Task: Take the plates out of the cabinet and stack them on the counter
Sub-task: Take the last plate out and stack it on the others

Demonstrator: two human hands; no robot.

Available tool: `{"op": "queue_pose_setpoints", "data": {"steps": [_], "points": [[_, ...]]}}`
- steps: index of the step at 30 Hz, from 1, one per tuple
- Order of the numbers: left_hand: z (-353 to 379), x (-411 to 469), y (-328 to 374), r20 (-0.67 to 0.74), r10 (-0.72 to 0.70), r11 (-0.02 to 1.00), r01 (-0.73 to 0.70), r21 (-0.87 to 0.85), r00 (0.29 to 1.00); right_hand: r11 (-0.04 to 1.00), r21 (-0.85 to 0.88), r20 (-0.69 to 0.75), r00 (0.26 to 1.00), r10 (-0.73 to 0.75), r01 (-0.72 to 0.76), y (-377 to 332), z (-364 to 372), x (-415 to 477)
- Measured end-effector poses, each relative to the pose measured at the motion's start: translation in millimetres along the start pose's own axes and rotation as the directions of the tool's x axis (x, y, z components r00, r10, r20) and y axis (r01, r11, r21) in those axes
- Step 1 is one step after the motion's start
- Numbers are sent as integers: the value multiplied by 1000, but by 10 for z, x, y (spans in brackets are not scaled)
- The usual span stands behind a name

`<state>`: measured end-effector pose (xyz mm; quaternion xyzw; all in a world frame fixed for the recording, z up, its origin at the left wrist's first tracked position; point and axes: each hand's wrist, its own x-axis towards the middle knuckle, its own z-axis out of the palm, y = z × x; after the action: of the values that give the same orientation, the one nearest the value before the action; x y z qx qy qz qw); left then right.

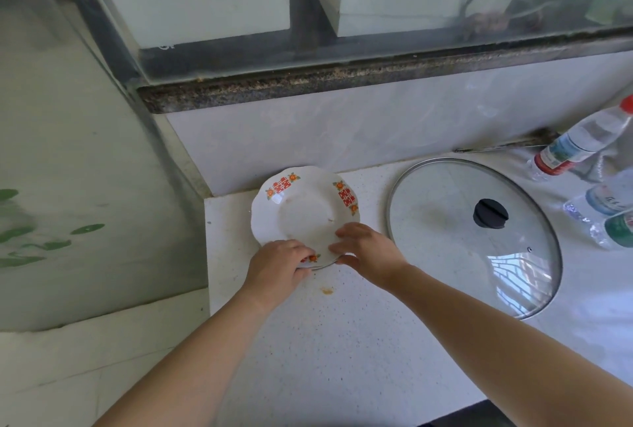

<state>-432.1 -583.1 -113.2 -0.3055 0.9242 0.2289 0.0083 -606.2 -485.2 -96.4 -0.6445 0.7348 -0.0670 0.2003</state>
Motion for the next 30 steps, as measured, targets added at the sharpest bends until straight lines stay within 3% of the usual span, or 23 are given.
{"op": "queue_pose_setpoints", "data": {"steps": [13, 24, 30], "points": [[-109, -191, 210, -49, -208, 975, 204, -87, 977, 1000, 23, 84, 996, 8, -10, 81, -171, -26], [-284, -448, 852, -116, -459, 881, 435, -183, 881, 971, 194, 44, 987, -153, 142, 353, -586, -535], [-99, -708, 1526, -106, -510, 849, 478, -226, 854, 943, 211, 63, 959, -276, 258, 516, -727, -1037]]}}
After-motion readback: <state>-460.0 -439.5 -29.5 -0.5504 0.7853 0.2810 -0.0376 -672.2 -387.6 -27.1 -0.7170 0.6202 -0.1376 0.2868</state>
